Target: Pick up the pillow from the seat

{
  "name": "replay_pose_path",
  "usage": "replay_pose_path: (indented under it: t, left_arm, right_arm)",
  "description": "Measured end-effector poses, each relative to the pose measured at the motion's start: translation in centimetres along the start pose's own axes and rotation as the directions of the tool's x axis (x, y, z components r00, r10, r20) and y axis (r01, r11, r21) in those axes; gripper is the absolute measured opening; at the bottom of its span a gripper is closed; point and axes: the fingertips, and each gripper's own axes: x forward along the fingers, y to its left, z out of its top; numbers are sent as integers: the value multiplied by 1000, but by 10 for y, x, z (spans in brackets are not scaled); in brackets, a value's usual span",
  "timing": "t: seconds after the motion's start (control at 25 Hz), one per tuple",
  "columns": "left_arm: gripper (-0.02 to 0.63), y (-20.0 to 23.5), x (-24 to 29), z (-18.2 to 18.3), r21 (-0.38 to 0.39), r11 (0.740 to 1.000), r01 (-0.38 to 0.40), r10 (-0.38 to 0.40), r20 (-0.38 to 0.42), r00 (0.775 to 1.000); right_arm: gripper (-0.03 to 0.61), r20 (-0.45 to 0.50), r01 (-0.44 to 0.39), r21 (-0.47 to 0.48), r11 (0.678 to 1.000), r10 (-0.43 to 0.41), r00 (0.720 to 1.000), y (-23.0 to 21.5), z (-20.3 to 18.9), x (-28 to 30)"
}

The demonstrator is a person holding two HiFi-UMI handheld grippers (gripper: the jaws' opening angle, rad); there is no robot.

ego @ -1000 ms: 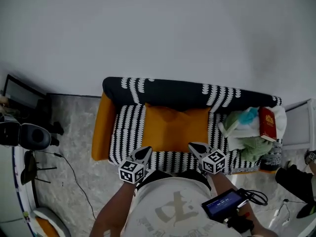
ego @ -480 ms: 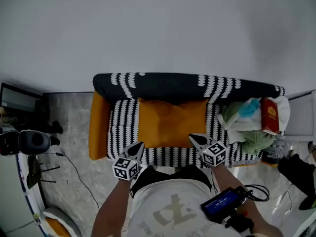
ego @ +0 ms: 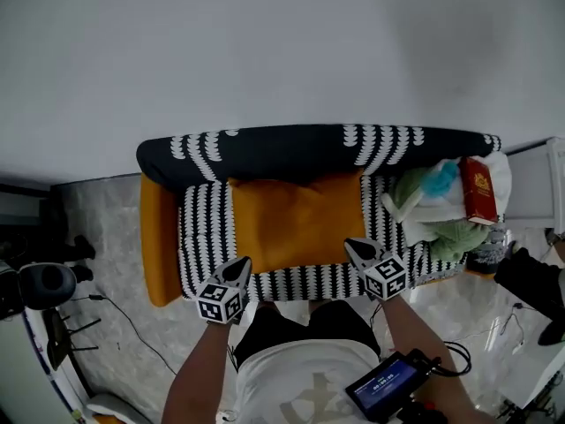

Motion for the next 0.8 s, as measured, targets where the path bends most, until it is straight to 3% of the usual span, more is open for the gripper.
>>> replay_pose_path:
  t: [0.2,0.6,0.8]
  left_arm:
    - [9,27,28,-27,-58,998,-22,18,-69,997]
    - [9,50,86,-71,-153,988,-36,14,-143,990]
    - [9,59,109,-79,-199,978,-64,37,-133,990]
  right_arm:
    - [12,-32,100,25,995,-99,995,-27,-21,6]
    - [12,-105,181,67,981,-173,979,-80,-69,37]
    - [12,-133,195,86,977,-183,974,-101,-86,48]
